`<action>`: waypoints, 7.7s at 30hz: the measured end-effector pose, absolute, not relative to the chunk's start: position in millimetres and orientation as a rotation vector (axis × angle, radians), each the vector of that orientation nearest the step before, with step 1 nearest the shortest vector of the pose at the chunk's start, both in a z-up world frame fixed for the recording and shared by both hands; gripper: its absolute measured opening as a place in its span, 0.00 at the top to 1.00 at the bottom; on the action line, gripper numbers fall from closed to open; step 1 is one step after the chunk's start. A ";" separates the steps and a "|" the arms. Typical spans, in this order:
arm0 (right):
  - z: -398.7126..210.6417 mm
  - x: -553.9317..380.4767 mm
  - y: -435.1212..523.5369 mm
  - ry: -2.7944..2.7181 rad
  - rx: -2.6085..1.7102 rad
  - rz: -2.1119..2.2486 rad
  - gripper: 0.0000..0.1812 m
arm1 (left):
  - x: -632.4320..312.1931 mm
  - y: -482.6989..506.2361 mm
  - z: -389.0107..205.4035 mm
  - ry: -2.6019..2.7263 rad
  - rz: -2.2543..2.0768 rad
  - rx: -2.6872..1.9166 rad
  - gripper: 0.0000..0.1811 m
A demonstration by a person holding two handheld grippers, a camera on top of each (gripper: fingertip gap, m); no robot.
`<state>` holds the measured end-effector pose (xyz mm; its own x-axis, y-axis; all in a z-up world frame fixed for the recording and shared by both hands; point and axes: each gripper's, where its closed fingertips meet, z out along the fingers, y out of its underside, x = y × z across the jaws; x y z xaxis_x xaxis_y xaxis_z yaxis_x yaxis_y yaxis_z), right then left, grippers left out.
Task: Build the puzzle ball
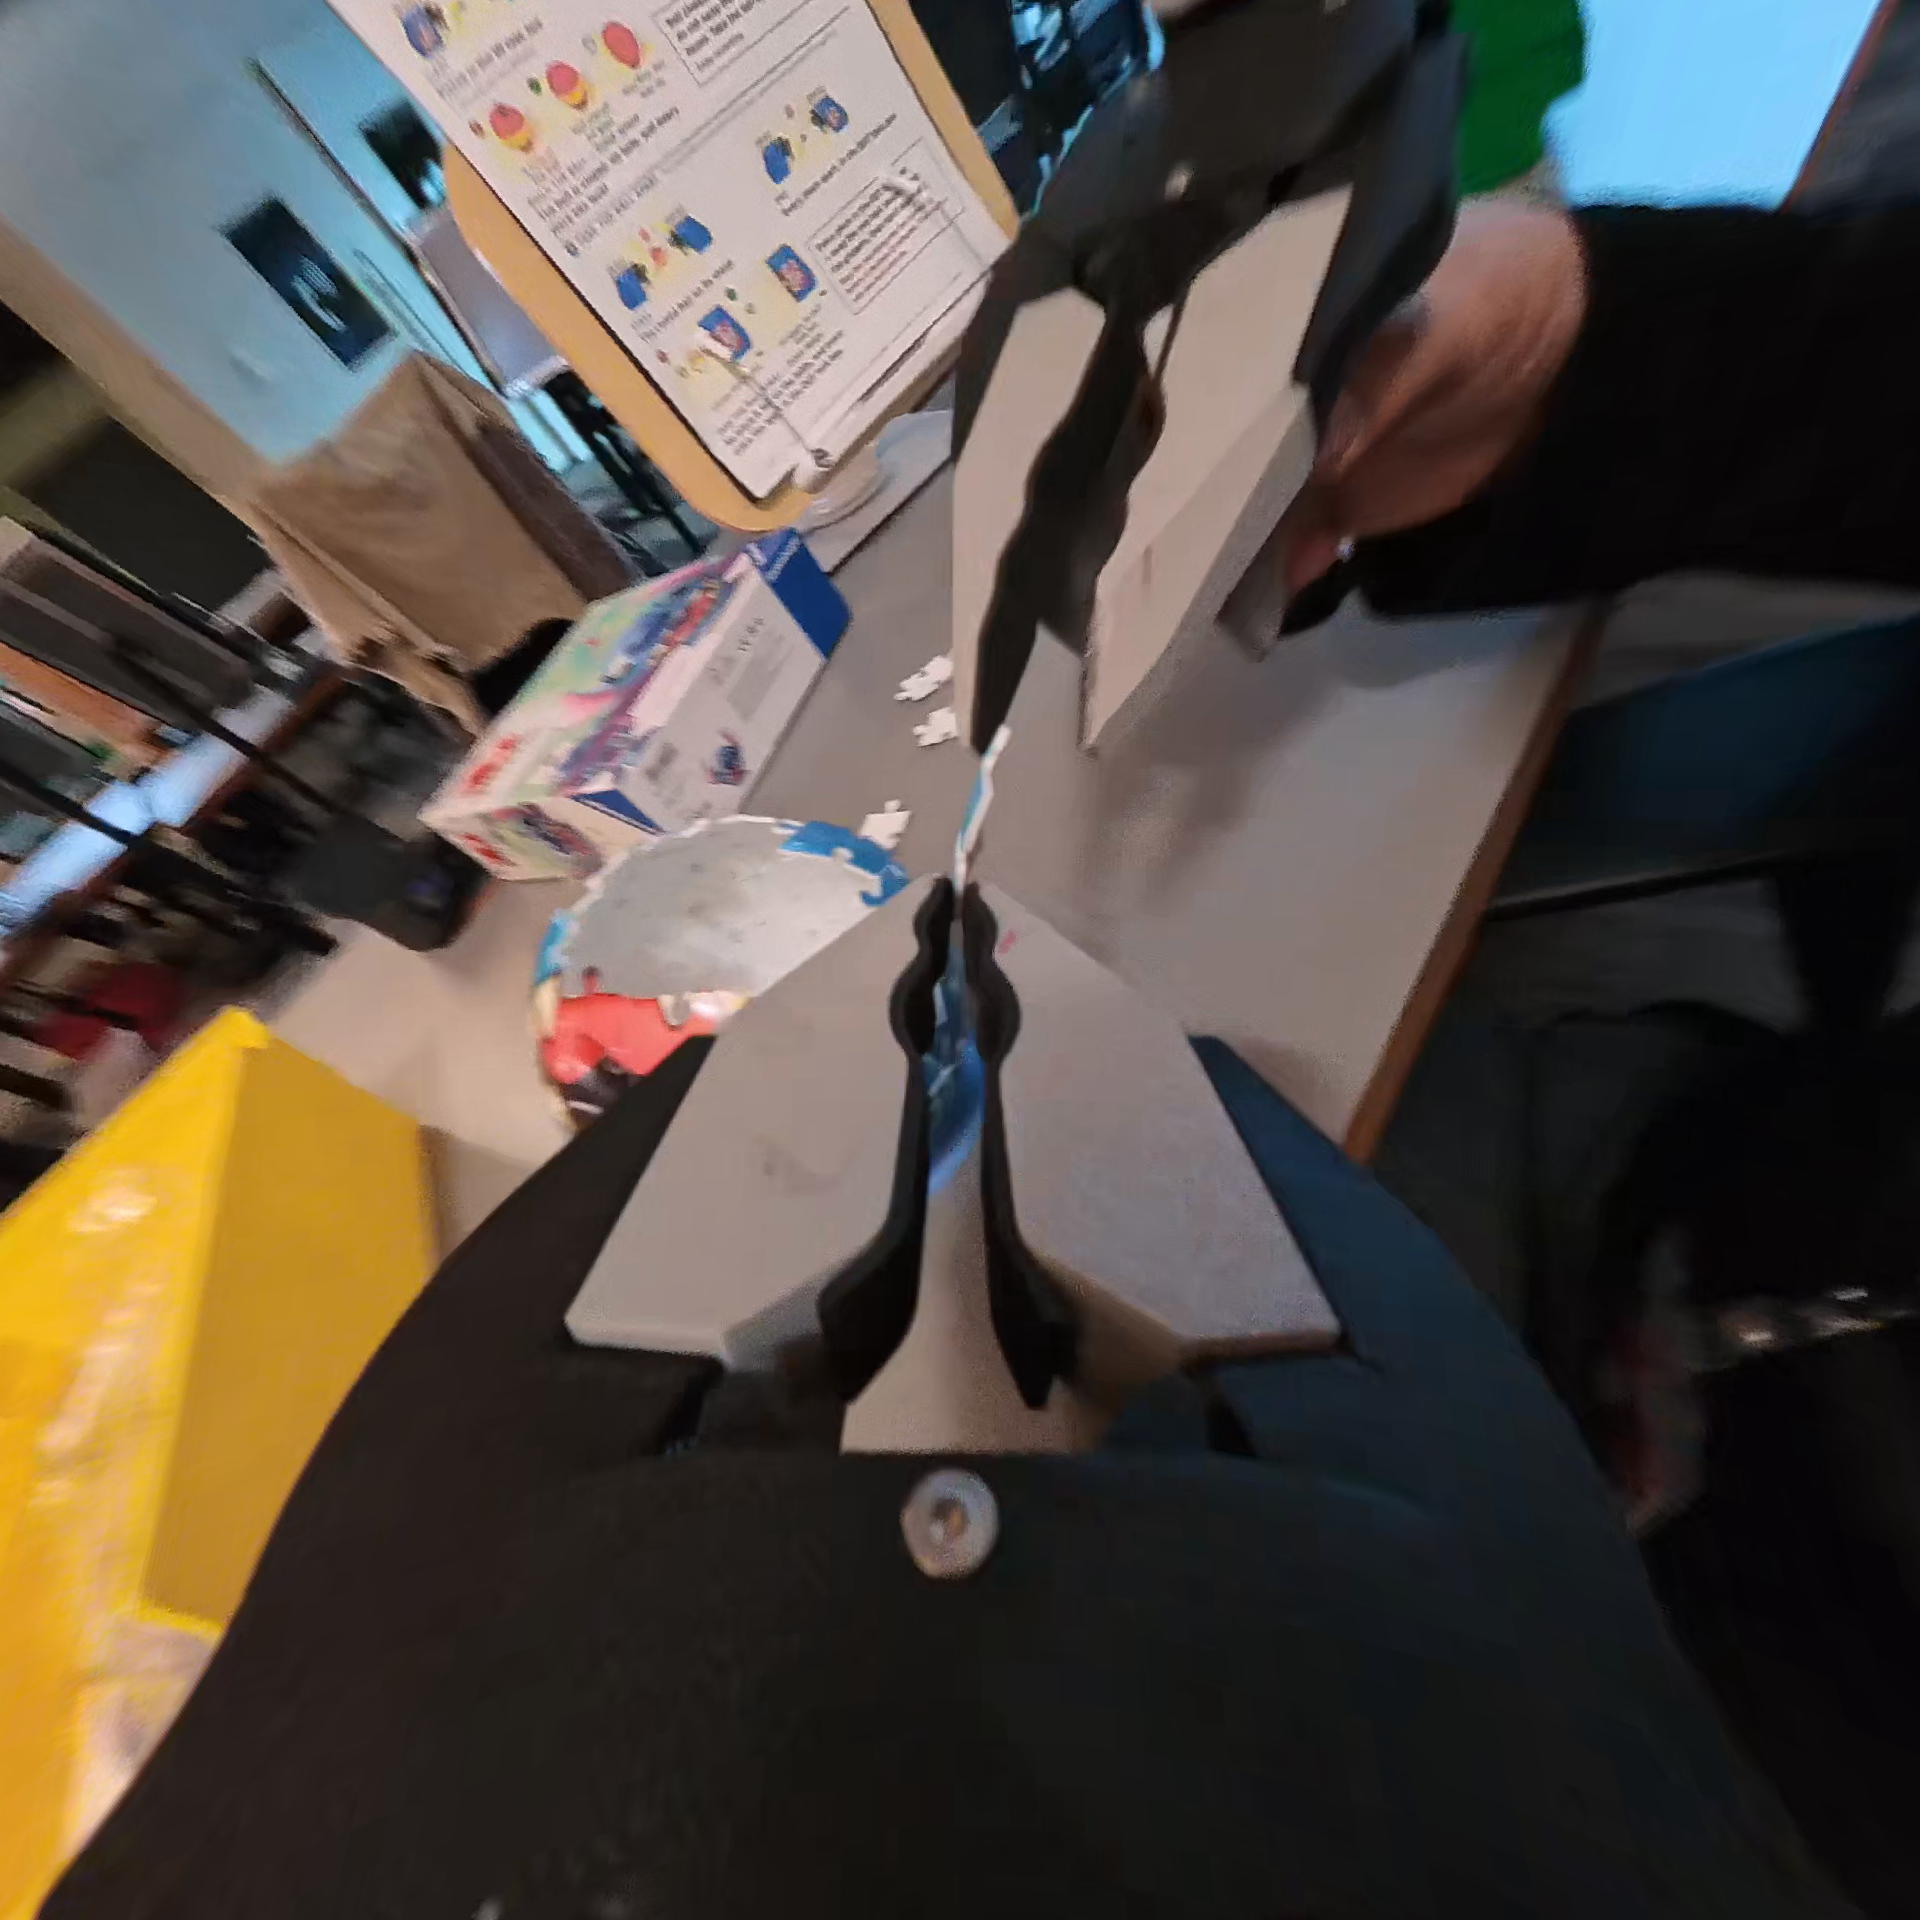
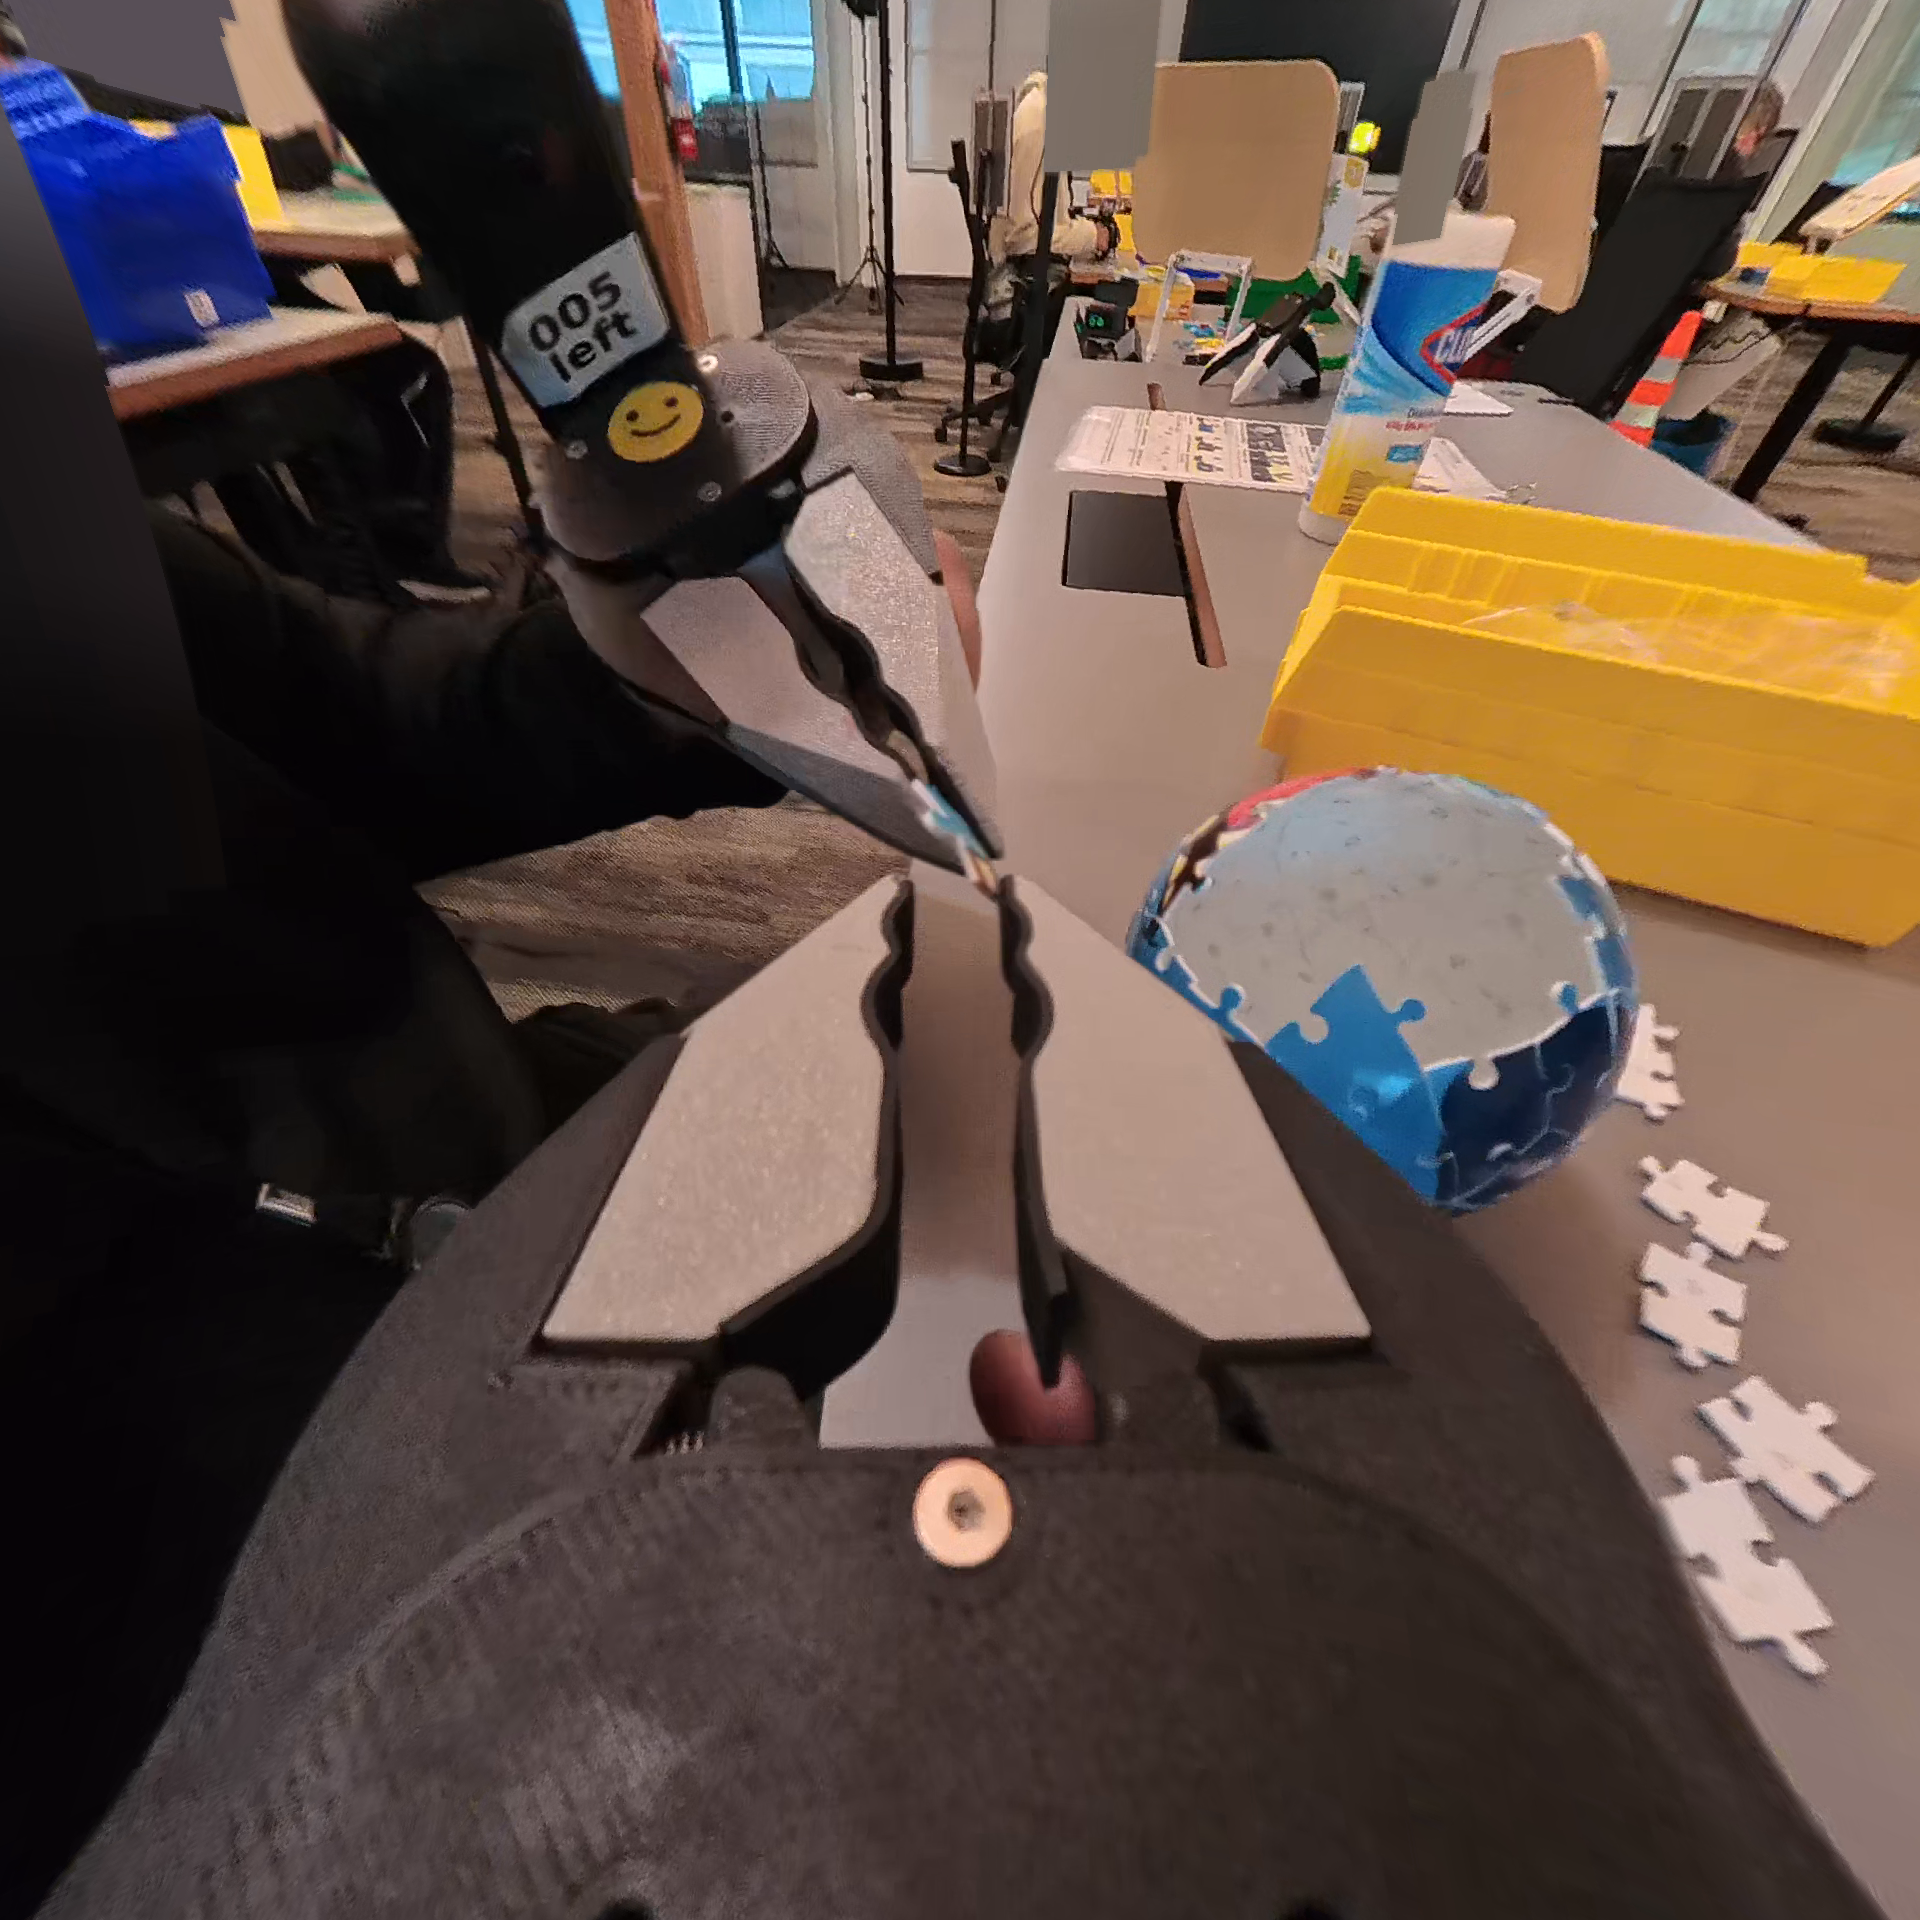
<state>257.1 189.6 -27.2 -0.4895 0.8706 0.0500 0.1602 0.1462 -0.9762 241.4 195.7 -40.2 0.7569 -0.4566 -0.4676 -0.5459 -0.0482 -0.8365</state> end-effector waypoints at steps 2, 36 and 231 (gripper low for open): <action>-23.0 258.3 187.9 -1.785 -0.931 1.310 0.87 | 239.3 193.6 -36.7 0.927 0.266 -1.531 1.00; -35.9 233.1 164.8 -1.822 -0.700 0.658 0.94 | 226.0 173.7 -57.5 1.050 0.238 -1.710 1.00; -26.6 255.5 276.5 -1.797 -0.944 1.147 0.84 | 191.2 241.4 12.5 0.838 0.778 -1.210 1.00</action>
<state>255.5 276.5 -26.6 -0.4126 0.8836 0.2215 0.1711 0.3141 -0.9338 191.2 241.4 12.5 0.4840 0.0646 -0.8727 -0.8653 0.1836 -0.4663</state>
